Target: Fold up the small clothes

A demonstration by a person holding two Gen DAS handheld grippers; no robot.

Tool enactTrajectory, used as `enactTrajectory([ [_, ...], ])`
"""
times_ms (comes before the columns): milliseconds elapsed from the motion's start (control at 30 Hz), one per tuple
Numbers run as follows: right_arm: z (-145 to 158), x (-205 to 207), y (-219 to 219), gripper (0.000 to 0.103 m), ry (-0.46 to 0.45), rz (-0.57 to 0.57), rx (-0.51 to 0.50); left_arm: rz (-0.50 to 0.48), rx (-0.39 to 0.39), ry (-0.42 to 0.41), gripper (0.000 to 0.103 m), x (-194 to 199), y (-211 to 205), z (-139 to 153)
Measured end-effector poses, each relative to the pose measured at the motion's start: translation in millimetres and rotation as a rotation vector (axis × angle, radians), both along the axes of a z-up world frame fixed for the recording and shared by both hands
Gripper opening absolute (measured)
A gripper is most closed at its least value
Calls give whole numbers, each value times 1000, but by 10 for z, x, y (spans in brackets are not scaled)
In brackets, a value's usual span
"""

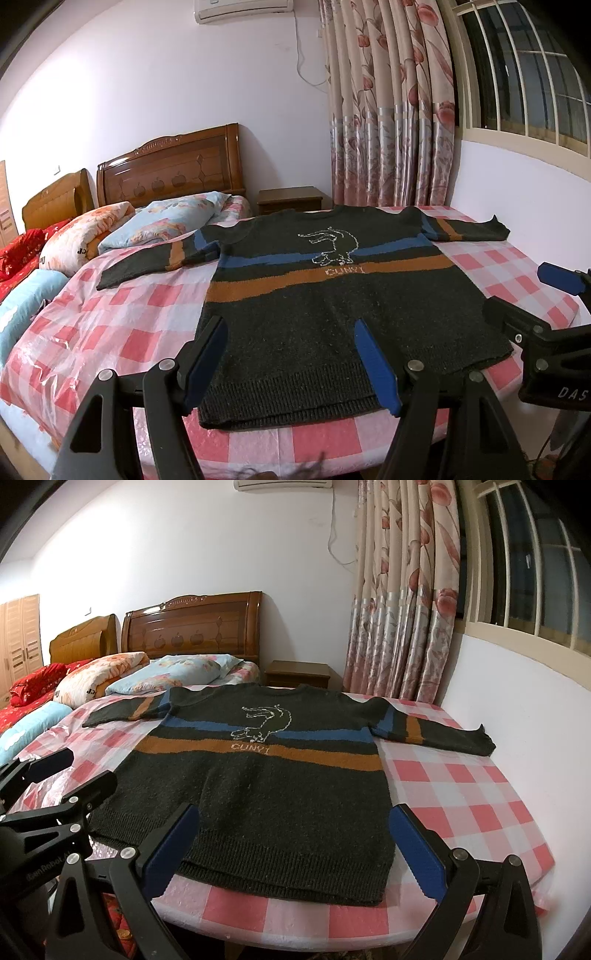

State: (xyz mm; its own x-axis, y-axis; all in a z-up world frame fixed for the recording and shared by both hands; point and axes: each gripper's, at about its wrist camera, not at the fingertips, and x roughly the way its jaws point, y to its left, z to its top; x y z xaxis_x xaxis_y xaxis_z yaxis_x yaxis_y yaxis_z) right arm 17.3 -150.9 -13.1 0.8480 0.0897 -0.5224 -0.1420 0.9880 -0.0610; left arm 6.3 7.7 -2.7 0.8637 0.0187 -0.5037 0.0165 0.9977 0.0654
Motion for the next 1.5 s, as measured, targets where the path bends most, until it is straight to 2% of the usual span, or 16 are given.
enactTrajectory([
  [433, -1, -16, 66, 103, 8, 10, -16, 7, -36, 18, 73, 35, 56, -25],
  [933, 34, -17, -68, 103, -7, -21, 36, 2, -28, 21, 72, -1, 60, -32],
  [1500, 17, -42, 171, 103, -14, 20, -40, 12, -103, 22, 72, 18, 207, -56],
])
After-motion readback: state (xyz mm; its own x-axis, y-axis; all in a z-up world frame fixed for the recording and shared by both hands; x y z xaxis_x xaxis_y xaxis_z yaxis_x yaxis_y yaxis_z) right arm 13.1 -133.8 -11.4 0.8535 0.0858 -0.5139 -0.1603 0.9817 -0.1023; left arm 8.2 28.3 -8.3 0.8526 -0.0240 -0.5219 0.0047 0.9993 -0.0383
